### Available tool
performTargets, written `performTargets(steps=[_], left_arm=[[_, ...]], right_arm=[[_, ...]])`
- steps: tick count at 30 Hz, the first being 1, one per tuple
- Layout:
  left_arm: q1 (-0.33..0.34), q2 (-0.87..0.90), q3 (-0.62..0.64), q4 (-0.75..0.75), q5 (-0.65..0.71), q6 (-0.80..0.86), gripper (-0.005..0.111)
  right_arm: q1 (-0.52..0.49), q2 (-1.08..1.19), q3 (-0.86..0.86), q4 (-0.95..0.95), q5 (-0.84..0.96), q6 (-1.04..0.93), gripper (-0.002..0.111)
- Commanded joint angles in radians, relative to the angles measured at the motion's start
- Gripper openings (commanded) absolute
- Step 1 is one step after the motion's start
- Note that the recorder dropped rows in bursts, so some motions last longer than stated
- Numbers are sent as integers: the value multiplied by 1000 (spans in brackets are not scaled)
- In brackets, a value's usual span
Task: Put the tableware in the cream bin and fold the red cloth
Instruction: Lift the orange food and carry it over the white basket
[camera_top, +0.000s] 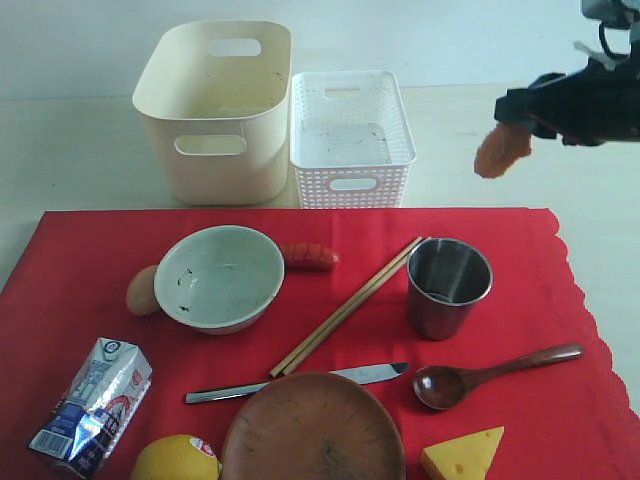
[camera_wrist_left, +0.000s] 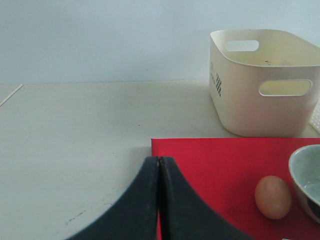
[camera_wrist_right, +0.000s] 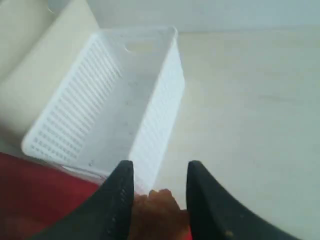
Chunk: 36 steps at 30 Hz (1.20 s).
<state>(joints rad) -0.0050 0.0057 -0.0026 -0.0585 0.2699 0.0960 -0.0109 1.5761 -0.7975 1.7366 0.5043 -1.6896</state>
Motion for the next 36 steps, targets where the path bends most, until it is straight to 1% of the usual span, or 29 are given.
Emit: performTargets(steps=[1, 3, 5, 11, 16, 19, 24, 26, 28, 30, 35, 36], left_arm=[[-5, -6, 3, 3, -5, 1, 0], [-5, -6, 3, 3, -5, 1, 0], [-5, -6, 3, 3, -5, 1, 0], [-5, -6, 3, 3, -5, 1, 0], [-5, -6, 3, 3, -5, 1, 0], [-5, -6, 3, 3, -5, 1, 0], [-5, -6, 3, 3, -5, 1, 0], [-5, -6, 3, 3, -5, 1, 0], [-5, -6, 3, 3, -5, 1, 0], [-5, -6, 3, 3, -5, 1, 0], [-5, -6, 3, 3, -5, 1, 0], [-5, -6, 3, 3, -5, 1, 0]], right_arm=[[-2, 34, -83, 8, 139, -10, 0], [0, 62, -112, 8, 183, -9, 0], [18, 96, -141, 8, 181, -9, 0], [134, 211, -260, 8, 114, -9, 0], [225, 313, -401, 8, -15, -11, 0], [256, 373, -481, 8, -54, -11, 0], [279, 477, -585, 8, -102, -8, 0], [287, 514, -606, 8, -150, 0, 4], [296, 539, -616, 8, -225, 19, 13], [305, 554, -616, 8, -269, 19, 22], [307, 565, -616, 8, -272, 15, 47], [307, 565, -616, 8, -272, 23, 54]])
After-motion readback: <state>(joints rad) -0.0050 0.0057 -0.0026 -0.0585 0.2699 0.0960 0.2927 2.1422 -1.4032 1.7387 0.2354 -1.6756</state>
